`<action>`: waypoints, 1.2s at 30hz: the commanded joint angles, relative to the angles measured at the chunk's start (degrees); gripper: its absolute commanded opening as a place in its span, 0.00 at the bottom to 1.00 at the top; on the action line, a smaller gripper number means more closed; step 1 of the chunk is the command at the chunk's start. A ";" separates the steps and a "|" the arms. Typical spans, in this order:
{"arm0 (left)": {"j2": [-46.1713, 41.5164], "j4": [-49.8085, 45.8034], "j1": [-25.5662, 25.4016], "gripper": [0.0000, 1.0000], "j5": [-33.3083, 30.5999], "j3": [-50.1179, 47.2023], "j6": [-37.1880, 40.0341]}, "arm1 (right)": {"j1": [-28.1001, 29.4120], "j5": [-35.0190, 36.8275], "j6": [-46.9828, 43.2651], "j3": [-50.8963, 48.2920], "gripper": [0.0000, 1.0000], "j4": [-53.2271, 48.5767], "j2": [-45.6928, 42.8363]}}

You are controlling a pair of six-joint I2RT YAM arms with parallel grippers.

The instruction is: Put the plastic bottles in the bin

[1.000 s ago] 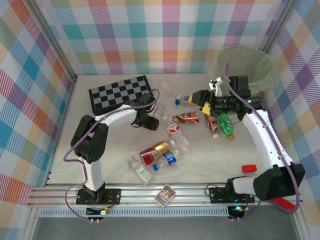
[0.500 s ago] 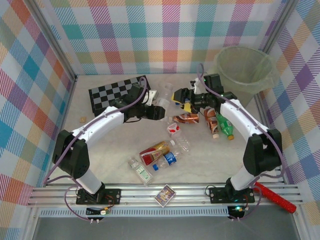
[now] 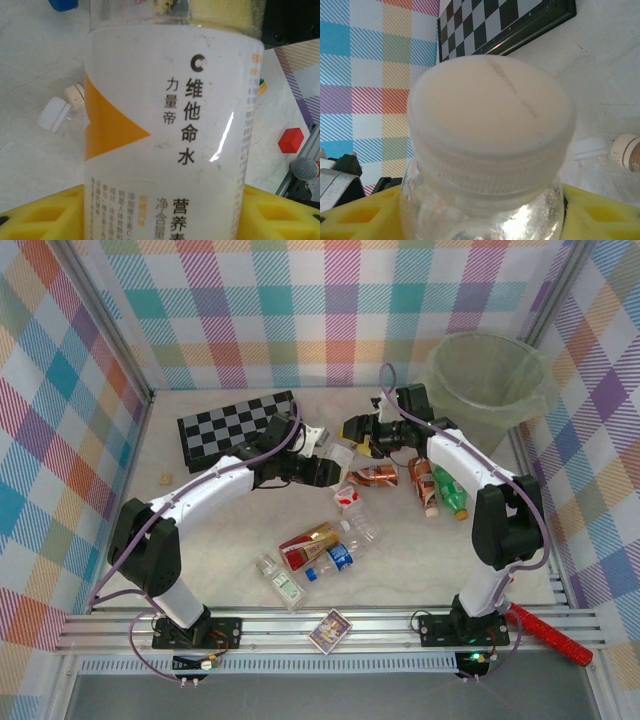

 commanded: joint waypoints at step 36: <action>-6.77 -14.90 5.13 0.96 -10.38 0.86 -7.75 | -27.25 33.41 -21.44 48.49 0.39 -26.12 0.92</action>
